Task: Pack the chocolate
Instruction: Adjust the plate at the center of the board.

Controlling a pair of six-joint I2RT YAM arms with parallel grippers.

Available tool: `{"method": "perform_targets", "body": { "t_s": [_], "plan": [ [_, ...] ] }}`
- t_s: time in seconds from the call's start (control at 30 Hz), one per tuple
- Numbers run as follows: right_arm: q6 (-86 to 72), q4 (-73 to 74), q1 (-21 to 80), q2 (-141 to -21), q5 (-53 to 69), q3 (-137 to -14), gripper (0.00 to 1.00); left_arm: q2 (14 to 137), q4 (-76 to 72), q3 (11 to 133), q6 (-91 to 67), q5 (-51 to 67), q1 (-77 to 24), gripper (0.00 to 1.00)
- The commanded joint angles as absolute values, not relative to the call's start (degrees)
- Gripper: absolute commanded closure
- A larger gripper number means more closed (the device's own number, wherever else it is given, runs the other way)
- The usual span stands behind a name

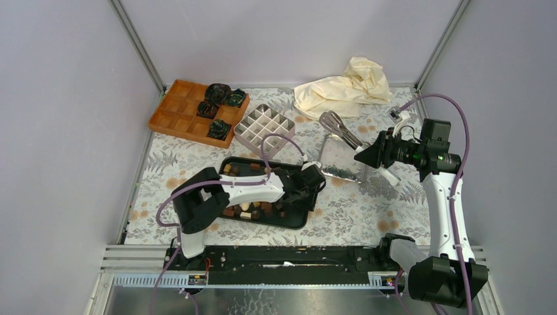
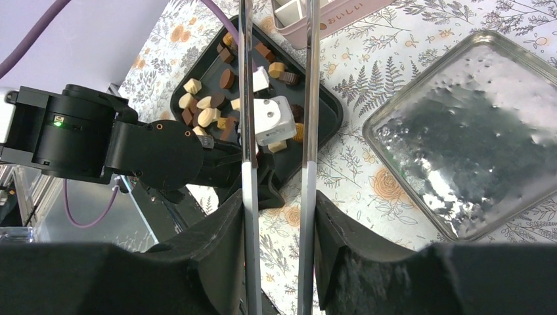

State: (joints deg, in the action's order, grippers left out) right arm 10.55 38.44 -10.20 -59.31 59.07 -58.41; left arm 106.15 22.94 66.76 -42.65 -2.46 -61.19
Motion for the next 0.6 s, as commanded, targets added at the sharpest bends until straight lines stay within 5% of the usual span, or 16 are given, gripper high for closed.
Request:
{"method": "perform_targets", "body": {
  "t_s": [0.0, 0.4, 0.57],
  "plan": [
    [11.39, 36.78, -10.62, -58.05, 59.16, -59.18, 0.57, 107.79, 14.19, 69.30, -42.71, 5.71, -61.71, 0.57],
    [14.62, 40.55, -11.95, -60.50, 56.99, -64.13, 0.57, 89.36, 1.57, 57.05, -39.67, 1.17, -61.71, 0.53],
    [19.65, 44.12, -11.95, -61.86, 56.67, -65.59, 0.57, 72.85, -2.44, 46.07, -37.71, -7.94, -61.47, 0.38]
  ]
}}
